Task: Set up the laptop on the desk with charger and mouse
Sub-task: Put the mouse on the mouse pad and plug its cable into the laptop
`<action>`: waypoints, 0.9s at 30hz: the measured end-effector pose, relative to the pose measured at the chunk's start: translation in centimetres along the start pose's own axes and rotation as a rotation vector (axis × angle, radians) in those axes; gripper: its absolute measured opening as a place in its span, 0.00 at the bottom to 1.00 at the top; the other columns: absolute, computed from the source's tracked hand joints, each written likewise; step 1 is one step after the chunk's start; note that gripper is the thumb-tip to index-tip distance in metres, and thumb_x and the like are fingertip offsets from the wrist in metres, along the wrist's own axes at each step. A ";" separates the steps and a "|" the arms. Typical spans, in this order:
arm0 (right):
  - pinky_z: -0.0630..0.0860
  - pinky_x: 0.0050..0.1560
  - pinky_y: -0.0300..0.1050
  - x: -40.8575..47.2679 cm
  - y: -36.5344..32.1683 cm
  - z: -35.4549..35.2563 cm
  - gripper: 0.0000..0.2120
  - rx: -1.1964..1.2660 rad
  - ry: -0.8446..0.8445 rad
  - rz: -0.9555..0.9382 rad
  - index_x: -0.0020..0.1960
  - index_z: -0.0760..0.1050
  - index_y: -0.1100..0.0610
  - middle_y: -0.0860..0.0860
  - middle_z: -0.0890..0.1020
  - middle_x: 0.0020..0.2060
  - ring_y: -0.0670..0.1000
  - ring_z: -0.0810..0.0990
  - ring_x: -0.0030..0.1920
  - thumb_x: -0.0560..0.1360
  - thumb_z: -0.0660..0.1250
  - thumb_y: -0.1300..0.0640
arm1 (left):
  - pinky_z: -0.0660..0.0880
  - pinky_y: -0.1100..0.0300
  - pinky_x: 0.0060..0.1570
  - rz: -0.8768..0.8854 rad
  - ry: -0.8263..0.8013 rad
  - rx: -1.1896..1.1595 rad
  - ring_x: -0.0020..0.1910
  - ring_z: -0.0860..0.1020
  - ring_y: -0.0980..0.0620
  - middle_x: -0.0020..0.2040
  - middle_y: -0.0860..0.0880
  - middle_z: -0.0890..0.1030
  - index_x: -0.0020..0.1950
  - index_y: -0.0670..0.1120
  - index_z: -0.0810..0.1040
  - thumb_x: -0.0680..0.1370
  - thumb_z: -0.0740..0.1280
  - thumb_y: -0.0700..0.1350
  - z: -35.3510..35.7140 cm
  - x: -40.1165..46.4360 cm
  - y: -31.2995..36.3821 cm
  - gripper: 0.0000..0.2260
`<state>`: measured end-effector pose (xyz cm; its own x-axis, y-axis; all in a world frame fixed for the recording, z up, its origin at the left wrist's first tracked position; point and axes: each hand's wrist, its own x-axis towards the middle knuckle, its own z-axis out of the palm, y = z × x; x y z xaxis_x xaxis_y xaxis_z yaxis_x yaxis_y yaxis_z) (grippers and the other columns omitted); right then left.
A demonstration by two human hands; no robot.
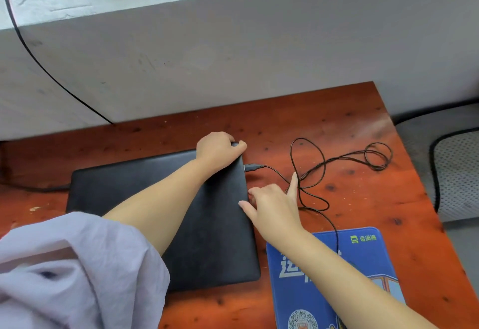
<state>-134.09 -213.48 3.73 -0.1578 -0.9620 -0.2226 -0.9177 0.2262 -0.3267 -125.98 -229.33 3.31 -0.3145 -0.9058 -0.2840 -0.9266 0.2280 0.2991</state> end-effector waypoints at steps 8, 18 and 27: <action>0.37 0.72 0.63 1.0 -0.4 0.9 0.15 -0.015 -0.017 -0.009 0.49 0.77 0.55 0.51 0.79 0.39 0.55 0.75 0.49 0.77 0.58 0.45 | 0.68 0.54 0.49 0.006 0.091 -0.094 0.54 0.72 0.43 0.49 0.43 0.78 0.45 0.42 0.74 0.74 0.62 0.46 1.0 1.0 0.1 0.08; 0.42 0.73 0.62 0.0 -0.5 -0.7 0.16 -0.053 -0.056 -0.017 0.59 0.74 0.53 0.52 0.78 0.52 0.55 0.72 0.58 0.78 0.56 0.46 | 0.68 0.48 0.61 0.019 -0.100 0.034 0.65 0.68 0.41 0.65 0.42 0.72 0.68 0.46 0.69 0.77 0.62 0.53 -1.9 -2.5 -2.2 0.21; 0.63 0.66 0.58 -8.2 0.2 -0.8 0.11 0.011 0.252 0.130 0.55 0.79 0.56 0.55 0.82 0.48 0.59 0.78 0.53 0.75 0.64 0.53 | 0.69 0.50 0.62 0.299 -0.101 -0.019 0.65 0.68 0.46 0.64 0.45 0.74 0.66 0.46 0.70 0.78 0.60 0.47 -2.5 -12.6 -3.4 0.16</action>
<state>-133.30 -205.67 6.23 -0.3610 -0.9321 -0.0279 -0.8800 0.3504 -0.3207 -118.39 -219.59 8.11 -0.5919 -0.7596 -0.2696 -0.7865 0.4712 0.3991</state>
